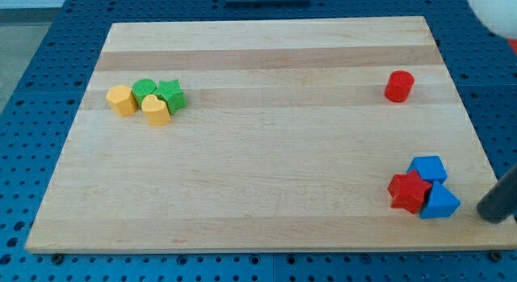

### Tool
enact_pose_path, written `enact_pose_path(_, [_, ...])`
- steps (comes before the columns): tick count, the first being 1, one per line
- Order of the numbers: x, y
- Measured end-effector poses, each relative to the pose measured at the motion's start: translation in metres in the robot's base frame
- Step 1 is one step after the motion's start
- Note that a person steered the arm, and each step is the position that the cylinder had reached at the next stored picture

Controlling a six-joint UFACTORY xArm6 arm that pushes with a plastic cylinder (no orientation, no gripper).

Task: Place your hand in between the red star and the blue triangle

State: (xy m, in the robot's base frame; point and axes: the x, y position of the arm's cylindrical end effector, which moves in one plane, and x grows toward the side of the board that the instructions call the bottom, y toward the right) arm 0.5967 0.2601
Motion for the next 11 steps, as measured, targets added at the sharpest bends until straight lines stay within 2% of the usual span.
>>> enact_pose_path(2, [0.019, -0.057])
enact_pose_path(5, [-0.013, -0.057])
enact_pose_path(6, [0.006, -0.057])
enact_pose_path(7, [0.007, -0.059])
enact_pose_path(9, [-0.03, -0.072])
enact_pose_path(11, [-0.037, -0.112])
